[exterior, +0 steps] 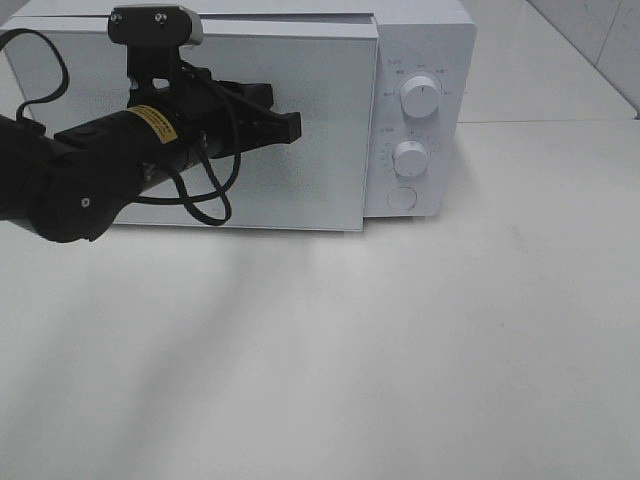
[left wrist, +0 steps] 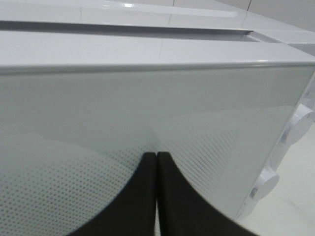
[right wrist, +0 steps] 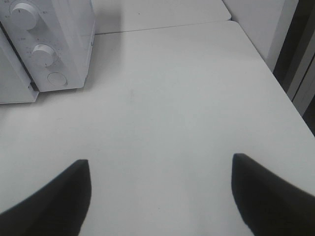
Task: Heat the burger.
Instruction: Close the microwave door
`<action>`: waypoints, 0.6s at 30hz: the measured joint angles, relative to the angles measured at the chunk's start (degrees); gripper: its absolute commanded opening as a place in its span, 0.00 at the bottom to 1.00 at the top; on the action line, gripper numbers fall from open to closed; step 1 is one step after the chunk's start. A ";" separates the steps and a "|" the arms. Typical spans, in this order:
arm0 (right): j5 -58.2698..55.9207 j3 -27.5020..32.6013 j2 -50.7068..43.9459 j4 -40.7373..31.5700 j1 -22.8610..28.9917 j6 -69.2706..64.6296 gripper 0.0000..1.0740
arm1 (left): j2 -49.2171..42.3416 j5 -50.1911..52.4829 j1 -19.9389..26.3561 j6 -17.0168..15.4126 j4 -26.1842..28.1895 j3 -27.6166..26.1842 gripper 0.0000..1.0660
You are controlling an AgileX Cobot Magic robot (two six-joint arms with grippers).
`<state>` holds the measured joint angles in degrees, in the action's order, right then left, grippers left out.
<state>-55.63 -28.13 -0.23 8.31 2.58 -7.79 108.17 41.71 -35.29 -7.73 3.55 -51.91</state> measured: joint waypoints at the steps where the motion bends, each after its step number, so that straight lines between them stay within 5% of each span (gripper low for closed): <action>1: 0.00 0.00 0.00 0.00 0.00 0.00 0.71 | 0.29 -0.29 0.00 0.00 0.00 -0.63 0.00; 12: 0.00 0.00 0.00 0.00 0.00 0.00 0.71 | 3.21 -2.69 -0.97 0.40 -2.52 -5.73 0.00; 18: 0.00 0.00 0.00 0.00 0.00 0.00 0.71 | 4.93 -3.44 -1.38 3.84 -1.38 -8.19 0.00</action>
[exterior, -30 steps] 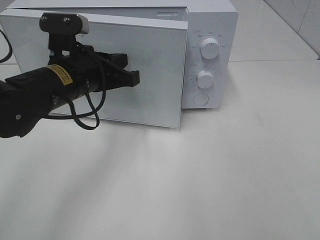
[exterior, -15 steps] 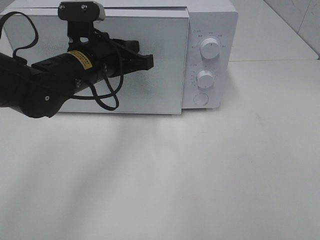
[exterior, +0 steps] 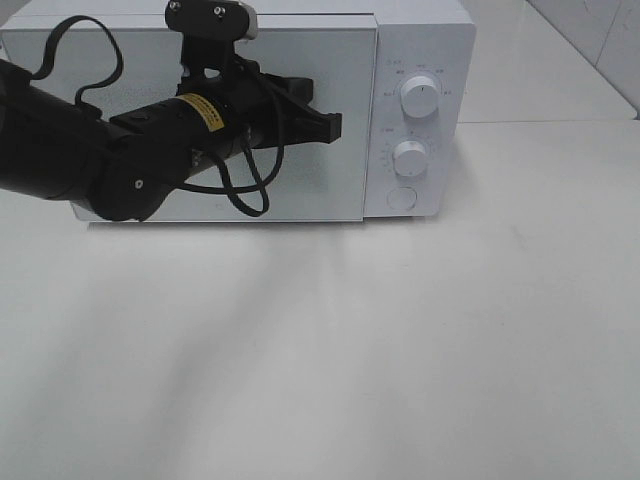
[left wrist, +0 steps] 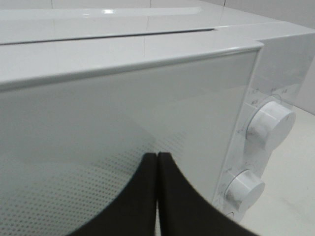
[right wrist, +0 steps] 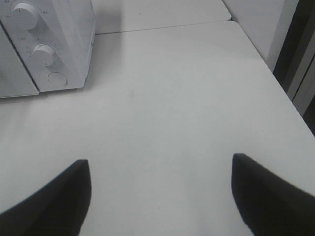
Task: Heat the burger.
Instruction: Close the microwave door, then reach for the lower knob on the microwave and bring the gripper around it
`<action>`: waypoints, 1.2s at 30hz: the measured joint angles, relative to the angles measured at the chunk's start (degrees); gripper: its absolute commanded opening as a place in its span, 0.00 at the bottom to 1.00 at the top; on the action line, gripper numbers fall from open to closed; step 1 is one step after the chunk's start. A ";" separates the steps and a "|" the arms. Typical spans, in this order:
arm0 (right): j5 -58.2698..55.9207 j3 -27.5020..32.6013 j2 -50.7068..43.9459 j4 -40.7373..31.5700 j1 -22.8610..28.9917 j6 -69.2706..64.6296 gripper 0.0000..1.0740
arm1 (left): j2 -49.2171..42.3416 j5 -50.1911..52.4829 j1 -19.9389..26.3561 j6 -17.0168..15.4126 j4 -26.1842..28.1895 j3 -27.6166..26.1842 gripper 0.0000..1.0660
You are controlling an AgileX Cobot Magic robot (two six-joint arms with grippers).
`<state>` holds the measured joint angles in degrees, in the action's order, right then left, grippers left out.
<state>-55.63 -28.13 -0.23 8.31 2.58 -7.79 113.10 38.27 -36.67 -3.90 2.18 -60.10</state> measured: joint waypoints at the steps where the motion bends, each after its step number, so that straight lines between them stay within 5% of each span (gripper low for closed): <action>1: 0.00 0.00 0.00 0.00 0.00 0.00 0.71 | 0.40 -0.52 -0.40 1.26 0.63 -0.74 0.00; 12: 0.00 0.00 0.00 0.00 0.00 0.00 0.71 | 1.15 -3.15 -0.69 2.58 2.69 -3.04 0.00; 23: 0.00 0.00 0.00 0.00 0.00 0.00 0.71 | -4.87 -24.81 -2.41 4.93 7.39 -3.90 0.00; 27: 0.00 0.00 0.00 0.00 0.00 0.00 0.71 | -6.76 -33.40 -3.84 5.33 6.70 -3.95 0.16; 29: 0.00 0.00 0.00 0.00 0.00 0.00 0.71 | -9.17 -45.21 -4.93 5.50 5.96 -3.95 0.65; 30: 0.00 0.00 0.00 0.00 0.00 0.00 0.71 | -9.17 -45.21 -4.93 5.50 5.96 -3.95 0.65; 32: 0.00 0.00 0.00 0.00 0.00 0.00 0.71 | -10.43 -51.11 -4.98 5.33 5.96 -3.95 0.95; 36: 0.00 0.00 0.00 0.00 0.00 0.00 0.71 | -11.86 -57.41 -4.98 5.10 5.96 -3.95 0.93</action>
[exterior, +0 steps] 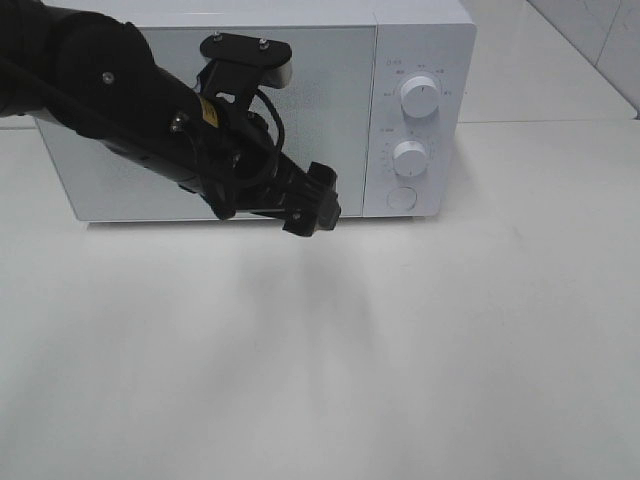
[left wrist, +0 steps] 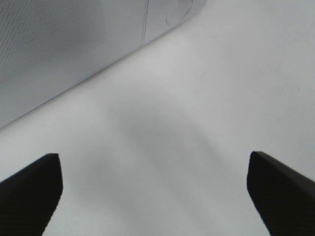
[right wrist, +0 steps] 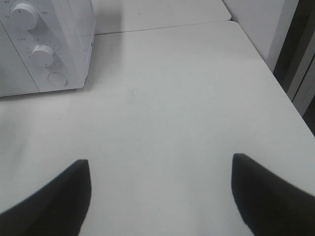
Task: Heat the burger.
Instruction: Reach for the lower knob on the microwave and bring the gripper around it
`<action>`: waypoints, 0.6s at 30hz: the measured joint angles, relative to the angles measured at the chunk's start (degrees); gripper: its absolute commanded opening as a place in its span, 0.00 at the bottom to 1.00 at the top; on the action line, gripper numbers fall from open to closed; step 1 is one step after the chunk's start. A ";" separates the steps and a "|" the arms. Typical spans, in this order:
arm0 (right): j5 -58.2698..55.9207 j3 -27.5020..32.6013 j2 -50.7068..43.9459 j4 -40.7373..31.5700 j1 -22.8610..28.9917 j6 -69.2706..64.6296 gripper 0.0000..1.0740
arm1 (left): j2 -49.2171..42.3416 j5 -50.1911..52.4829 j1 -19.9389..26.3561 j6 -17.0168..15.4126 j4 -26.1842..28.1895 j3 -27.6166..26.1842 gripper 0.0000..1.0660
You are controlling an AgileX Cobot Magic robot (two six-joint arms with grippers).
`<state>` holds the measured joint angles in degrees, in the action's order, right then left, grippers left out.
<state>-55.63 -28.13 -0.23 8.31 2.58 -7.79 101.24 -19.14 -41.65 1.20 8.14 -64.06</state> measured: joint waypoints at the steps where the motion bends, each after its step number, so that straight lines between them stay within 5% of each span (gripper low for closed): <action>1: 0.00 0.00 0.00 0.00 0.00 0.00 0.71 | -0.80 -3.84 0.00 -0.06 0.00 0.00 0.93; 18: 0.00 0.00 0.00 0.00 0.00 0.00 0.71 | -6.70 -31.00 2.23 -0.11 -1.20 0.00 0.92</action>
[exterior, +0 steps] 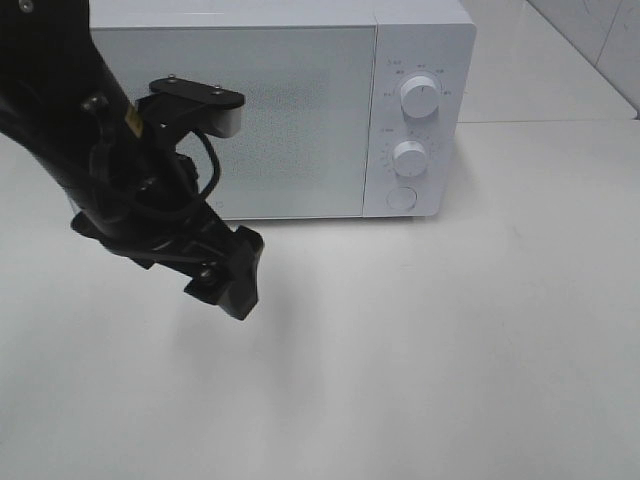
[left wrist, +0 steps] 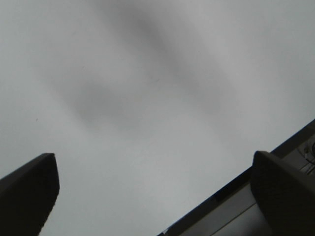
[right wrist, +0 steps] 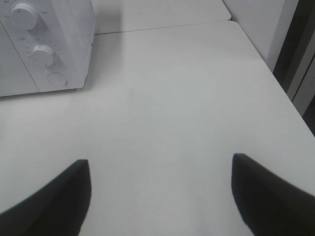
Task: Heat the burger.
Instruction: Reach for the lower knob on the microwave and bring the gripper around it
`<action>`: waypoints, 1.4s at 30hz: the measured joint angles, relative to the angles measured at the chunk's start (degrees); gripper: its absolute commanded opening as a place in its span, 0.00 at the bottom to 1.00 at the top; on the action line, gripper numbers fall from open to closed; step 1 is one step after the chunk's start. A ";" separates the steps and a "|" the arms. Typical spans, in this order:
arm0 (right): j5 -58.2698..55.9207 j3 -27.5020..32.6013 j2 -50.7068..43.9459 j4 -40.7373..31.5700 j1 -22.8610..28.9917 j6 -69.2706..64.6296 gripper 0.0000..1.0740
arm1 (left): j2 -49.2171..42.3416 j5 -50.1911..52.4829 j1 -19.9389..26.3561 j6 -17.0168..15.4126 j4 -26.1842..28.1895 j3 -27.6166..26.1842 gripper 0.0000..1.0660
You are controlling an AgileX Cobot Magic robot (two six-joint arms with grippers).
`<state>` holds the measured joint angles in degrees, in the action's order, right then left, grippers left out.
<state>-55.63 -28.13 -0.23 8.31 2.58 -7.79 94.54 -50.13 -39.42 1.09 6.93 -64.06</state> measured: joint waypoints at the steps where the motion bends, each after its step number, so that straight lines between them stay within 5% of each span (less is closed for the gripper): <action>1: 0.00 0.00 0.00 0.00 0.00 0.00 0.71 | -0.52 -2.41 1.72 0.00 0.00 0.00 0.92; 14: 0.00 0.00 0.00 0.00 0.00 0.00 0.71 | -8.82 -12.26 16.96 1.32 0.00 0.00 0.92; 29: 0.00 0.00 0.00 0.00 0.00 0.00 0.71 | -19.65 -17.93 41.88 5.90 0.29 0.00 0.92; 34: 0.00 0.00 0.00 0.00 0.00 0.00 0.71 | -23.49 -17.99 44.98 5.90 0.63 2.75 0.92; 42: 0.00 0.00 0.00 0.00 0.00 0.00 0.71 | -36.50 -17.93 45.49 5.96 -1.26 15.58 0.92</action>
<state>-55.63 -28.13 -0.23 8.31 2.58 -7.79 58.04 -68.07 6.07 7.05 5.67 -48.47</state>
